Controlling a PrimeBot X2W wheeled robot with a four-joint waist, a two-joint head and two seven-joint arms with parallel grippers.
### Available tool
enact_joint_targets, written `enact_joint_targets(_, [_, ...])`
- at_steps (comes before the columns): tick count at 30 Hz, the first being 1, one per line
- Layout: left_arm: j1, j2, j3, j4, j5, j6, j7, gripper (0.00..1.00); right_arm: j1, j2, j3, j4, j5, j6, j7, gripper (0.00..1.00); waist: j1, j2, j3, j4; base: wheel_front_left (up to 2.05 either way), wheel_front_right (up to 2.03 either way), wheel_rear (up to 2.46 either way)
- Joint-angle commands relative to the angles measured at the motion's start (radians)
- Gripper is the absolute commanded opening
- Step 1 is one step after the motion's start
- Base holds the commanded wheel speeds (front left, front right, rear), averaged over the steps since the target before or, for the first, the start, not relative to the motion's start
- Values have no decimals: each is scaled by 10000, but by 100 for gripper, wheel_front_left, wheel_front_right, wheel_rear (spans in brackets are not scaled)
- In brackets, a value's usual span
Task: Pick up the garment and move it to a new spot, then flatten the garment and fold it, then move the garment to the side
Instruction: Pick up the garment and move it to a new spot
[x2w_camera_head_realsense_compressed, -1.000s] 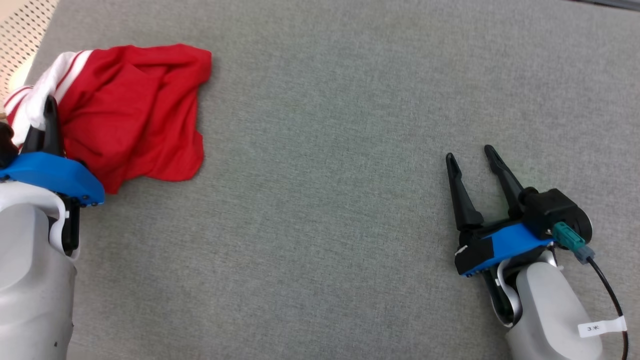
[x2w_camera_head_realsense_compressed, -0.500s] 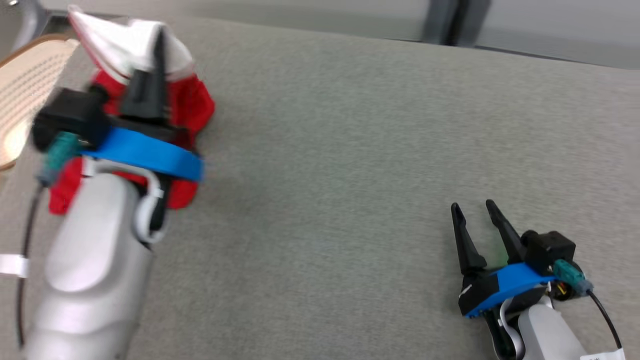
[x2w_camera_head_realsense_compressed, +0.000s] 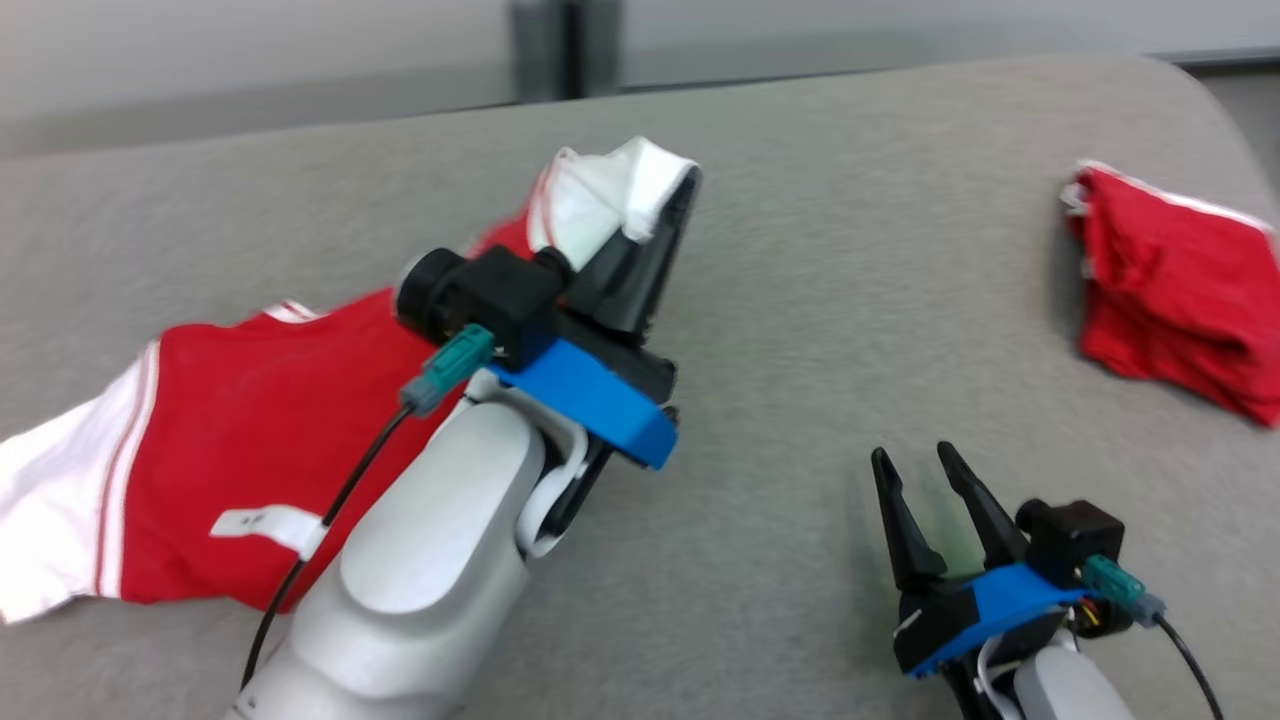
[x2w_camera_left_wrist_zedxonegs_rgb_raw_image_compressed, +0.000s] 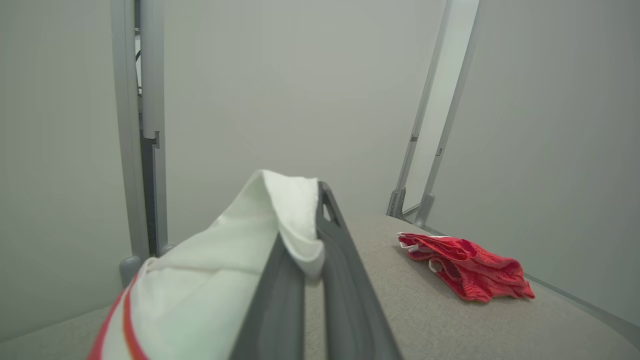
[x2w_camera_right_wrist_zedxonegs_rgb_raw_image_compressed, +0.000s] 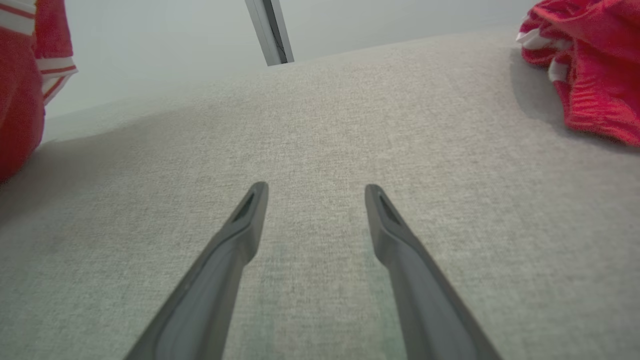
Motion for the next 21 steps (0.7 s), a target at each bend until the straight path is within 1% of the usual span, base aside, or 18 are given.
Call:
enact_joint_targets(1, [-242, -85, -176, 54, -80, -3, -27, 0, 146, -16, 87, -84, 88, 0, -4, 100, 0, 0, -413, -769, 0, 0, 0])
enact_joint_targets(4, [-472, -233, -557, 171, -132, -3, -28, 0, 158, -19, 347, -179, 275, 0, -3, 100, 0, 0, -288, -1380, 0, 0, 0])
enact_joint_targets(8, [-551, -337, -910, 327, -175, -3, -27, 0, 222, -18, 468, -274, 450, 0, -4, 100, 0, 0, -167, -1754, 0, 0, 0])
enact_joint_targets(9, [-499, -356, -924, 353, -132, -3, -28, 36, 233, -19, 466, -291, 460, 0, -4, 100, 0, 0, -149, -1779, 0, 0, 0])
enact_joint_targets(10, [-499, -356, -924, 353, -132, -3, -28, 36, 233, -19, 466, -291, 460, 0, -4, 100, 0, 0, -149, -1779, 0, 0, 0])
enact_joint_targets(11, [-320, -360, -903, 550, -27, -3, -27, 100, 221, -18, 417, -327, 509, 0, -4, 100, 0, 0, -119, -1760, 0, 0, 0])
enact_joint_targets(15, [-78, -336, -587, 768, 182, 13, -28, 100, 185, -13, 290, -397, 473, 0, -4, 100, 0, 0, -141, -1505, 0, 0, 0])
enact_joint_targets(16, [209, -238, -318, 854, 349, 32, -27, 100, 174, -24, 162, -401, 400, 0, -4, 100, 0, 0, -212, -1246, 0, 0, 0])
enact_joint_targets(21, [1242, 119, 716, 777, 773, 147, -27, 100, 184, -19, -152, -370, 203, 0, -4, 100, 0, 0, -485, -455, 0, 0, 0])
